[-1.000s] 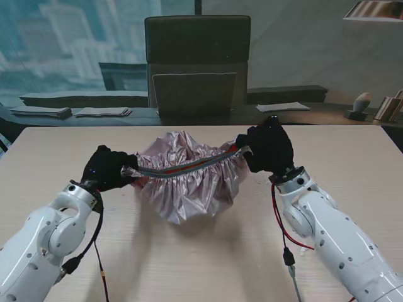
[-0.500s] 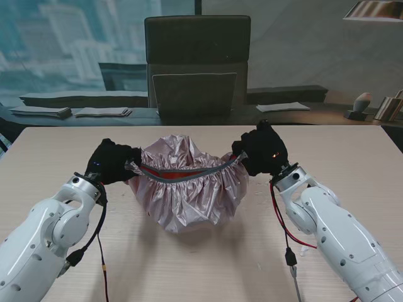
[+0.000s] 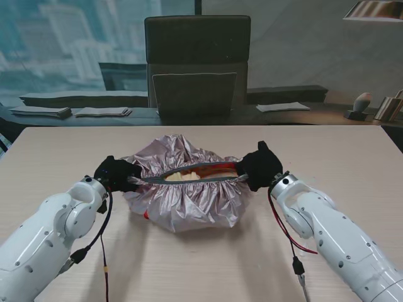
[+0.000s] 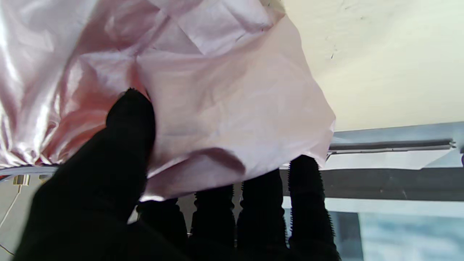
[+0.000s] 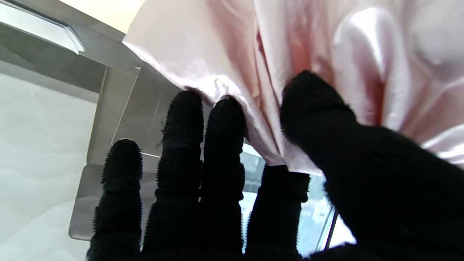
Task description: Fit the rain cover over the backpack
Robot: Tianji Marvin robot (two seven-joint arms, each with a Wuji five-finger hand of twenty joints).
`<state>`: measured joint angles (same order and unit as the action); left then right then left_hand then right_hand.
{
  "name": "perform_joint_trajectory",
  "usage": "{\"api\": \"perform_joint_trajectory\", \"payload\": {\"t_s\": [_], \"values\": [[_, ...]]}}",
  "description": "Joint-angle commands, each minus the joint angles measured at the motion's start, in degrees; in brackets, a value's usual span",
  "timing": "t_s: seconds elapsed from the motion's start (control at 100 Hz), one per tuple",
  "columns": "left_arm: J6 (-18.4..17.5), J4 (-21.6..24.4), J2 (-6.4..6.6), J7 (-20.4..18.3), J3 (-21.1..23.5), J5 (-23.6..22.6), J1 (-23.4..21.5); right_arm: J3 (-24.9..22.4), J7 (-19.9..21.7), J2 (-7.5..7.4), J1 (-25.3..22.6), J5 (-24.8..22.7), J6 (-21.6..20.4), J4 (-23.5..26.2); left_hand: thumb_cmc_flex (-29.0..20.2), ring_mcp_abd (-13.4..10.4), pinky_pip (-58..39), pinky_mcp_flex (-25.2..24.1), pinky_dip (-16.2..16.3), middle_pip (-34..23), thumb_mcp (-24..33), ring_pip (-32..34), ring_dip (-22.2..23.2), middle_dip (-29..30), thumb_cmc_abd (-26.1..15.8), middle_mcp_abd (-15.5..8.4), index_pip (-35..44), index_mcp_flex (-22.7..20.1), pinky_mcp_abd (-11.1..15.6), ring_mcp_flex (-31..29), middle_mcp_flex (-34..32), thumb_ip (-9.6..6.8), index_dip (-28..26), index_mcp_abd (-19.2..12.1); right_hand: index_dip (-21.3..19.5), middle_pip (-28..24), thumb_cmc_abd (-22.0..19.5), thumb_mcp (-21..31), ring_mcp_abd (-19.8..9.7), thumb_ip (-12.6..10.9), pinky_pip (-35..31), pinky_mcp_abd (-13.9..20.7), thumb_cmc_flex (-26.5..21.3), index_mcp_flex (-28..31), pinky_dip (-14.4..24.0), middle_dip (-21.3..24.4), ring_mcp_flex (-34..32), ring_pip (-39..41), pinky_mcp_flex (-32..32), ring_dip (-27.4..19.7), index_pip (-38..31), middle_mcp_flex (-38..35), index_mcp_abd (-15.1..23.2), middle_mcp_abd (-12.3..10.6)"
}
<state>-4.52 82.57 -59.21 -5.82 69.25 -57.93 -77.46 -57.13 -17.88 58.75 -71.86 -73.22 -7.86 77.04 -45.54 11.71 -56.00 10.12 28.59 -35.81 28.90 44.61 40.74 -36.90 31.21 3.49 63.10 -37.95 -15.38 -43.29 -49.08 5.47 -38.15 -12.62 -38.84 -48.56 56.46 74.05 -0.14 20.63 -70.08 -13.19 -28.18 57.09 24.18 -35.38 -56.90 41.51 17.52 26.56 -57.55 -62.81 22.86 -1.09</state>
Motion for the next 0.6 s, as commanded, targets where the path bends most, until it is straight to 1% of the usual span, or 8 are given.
{"api": "perform_joint_trajectory", "payload": {"t_s": [0.0, 0.09, 0.24, 0.27, 0.32, 0.43, 0.48, 0.59], "values": [[-0.14, -1.63, -0.60, 1.13, -0.43, 2.06, 0.33, 0.68, -0.55, -0.06, 0.07, 0.37, 0.72, -1.21, -0.13, 1.20, -0.96, -1.31, 0.55, -0.14, 0.52, 0.52, 0.59, 0.48, -0.15, 0.20, 1.58, 0.34, 0.39, 0.02, 0.34, 0.69, -0.24, 1.12, -1.42, 0.21, -0.37, -1.08, 0.27, 0.96, 0.39, -1.68, -1.37, 0.29, -0.48, -0.64, 1.79, 1.09, -1.49, 0.93, -1.95, -0.12, -1.31, 2.25], [-0.51, -2.24, -1.30, 3.90, -0.79, 5.14, 0.24, 0.67, -1.25, 0.25, -0.14, 1.46, 0.76, -1.33, -0.29, 1.19, -0.87, -1.87, 0.55, 0.47, 0.65, 0.10, 0.44, 0.83, -0.55, 0.14, 1.04, 1.03, 0.21, 0.78, 1.21, 0.56, -0.48, 0.82, 0.22, 0.40, -2.74, -2.14, 0.51, 0.53, 0.48, -1.80, -0.89, -1.34, -0.48, -0.61, 2.40, 1.23, -1.95, 1.04, -0.10, 0.81, -1.22, 2.34], [-0.30, -0.01, -1.84, 4.94, 0.31, 7.41, -1.80, -0.24, -3.76, 1.13, -0.93, 4.46, -0.34, -1.42, 0.87, 1.40, -0.09, -3.47, 0.26, 3.17, -1.06, -2.12, -0.37, 2.47, -1.63, 0.35, -3.73, 6.70, 0.31, 4.52, 5.62, 0.32, -0.02, 0.15, 12.87, 2.84, -11.26, -9.47, 1.92, -0.38, 1.54, -1.74, 5.46, -13.27, -0.77, 1.03, 8.30, 1.02, -6.15, 1.21, 8.21, 9.71, -0.97, 3.67], [-0.33, 0.50, -1.97, 5.18, 0.60, 7.93, -2.28, -0.49, -4.67, 1.49, -1.18, 5.69, -0.77, -1.50, 2.40, 1.69, 0.16, -4.10, 0.14, 4.41, -0.24, -3.54, -1.02, 3.49, -2.21, 0.57, -7.18, 9.60, 0.38, 6.40, 8.11, 0.05, 0.61, 0.78, 14.02, 4.55, -13.07, -10.10, 2.52, -2.53, 2.07, -1.74, 7.59, -14.29, -1.05, 3.03, 10.86, 0.36, -8.10, 0.80, 12.74, 12.42, -2.07, 4.57], [-0.42, 1.27, -2.12, 5.86, 1.11, 8.22, -3.04, -1.25, -4.92, 1.98, -1.86, 7.58, -1.49, -1.15, 8.94, 2.02, 0.55, -5.27, -0.10, 6.50, 5.40, -6.05, -2.24, 5.19, -4.59, 0.56, -13.80, 15.76, 0.87, 10.53, 13.68, -1.65, 1.76, 2.80, 10.96, 7.16, -16.06, -11.70, 2.71, -10.29, 3.59, -1.11, 12.60, -18.99, -1.98, 6.18, 16.84, -1.72, -12.55, -0.28, 21.20, 19.56, -2.37, 4.85], [-1.40, 2.73, -2.52, 7.14, 2.46, 9.94, -4.50, -4.02, -1.10, 2.56, -4.09, 11.38, -3.27, 1.54, 12.48, 1.64, 3.05, -9.24, -1.40, 11.17, 2.73, -12.84, -6.10, 8.62, -4.05, 1.56, -23.54, 29.21, 1.62, 21.07, 27.02, -1.94, 8.85, 2.15, 13.40, 10.53, -24.11, -26.19, 1.79, -12.19, 6.93, 1.99, 14.60, -33.32, -0.81, 13.90, 27.89, -5.88, -19.64, -2.46, 26.87, 33.02, -0.65, 4.69], [-2.54, 3.42, -2.64, 6.87, 3.12, 11.54, -5.06, -4.71, -0.36, 2.73, -4.53, 12.48, -3.99, 2.12, 12.68, 1.81, 4.78, -11.07, -2.53, 13.91, -1.50, -16.45, -8.50, 11.12, -4.43, 2.79, -32.24, 29.31, 2.09, 26.33, 32.75, -2.11, 16.39, 2.11, 15.53, 12.21, -28.92, -38.43, 1.38, -14.23, 8.77, 2.57, 15.84, -36.88, 0.00, 15.94, 30.13, -8.63, -20.96, -3.89, 27.54, 35.90, -0.11, 4.60], [-5.19, 5.70, -2.59, 4.66, 4.88, 14.68, -6.69, -6.26, 1.21, 3.01, -5.60, 14.71, -5.57, 3.43, 12.56, 1.95, 9.79, -13.88, -5.49, 23.85, -10.23, -24.07, -13.79, 18.91, -5.19, 4.18, -42.09, 29.04, 1.98, 34.00, 38.62, -2.47, 22.91, 1.93, 18.66, 15.62, -25.31, -34.04, 0.67, -16.18, 12.33, 3.32, 22.62, -41.03, -0.50, 17.64, 33.48, -13.79, -22.65, -6.37, 28.71, 40.44, 0.45, 3.94]]}}
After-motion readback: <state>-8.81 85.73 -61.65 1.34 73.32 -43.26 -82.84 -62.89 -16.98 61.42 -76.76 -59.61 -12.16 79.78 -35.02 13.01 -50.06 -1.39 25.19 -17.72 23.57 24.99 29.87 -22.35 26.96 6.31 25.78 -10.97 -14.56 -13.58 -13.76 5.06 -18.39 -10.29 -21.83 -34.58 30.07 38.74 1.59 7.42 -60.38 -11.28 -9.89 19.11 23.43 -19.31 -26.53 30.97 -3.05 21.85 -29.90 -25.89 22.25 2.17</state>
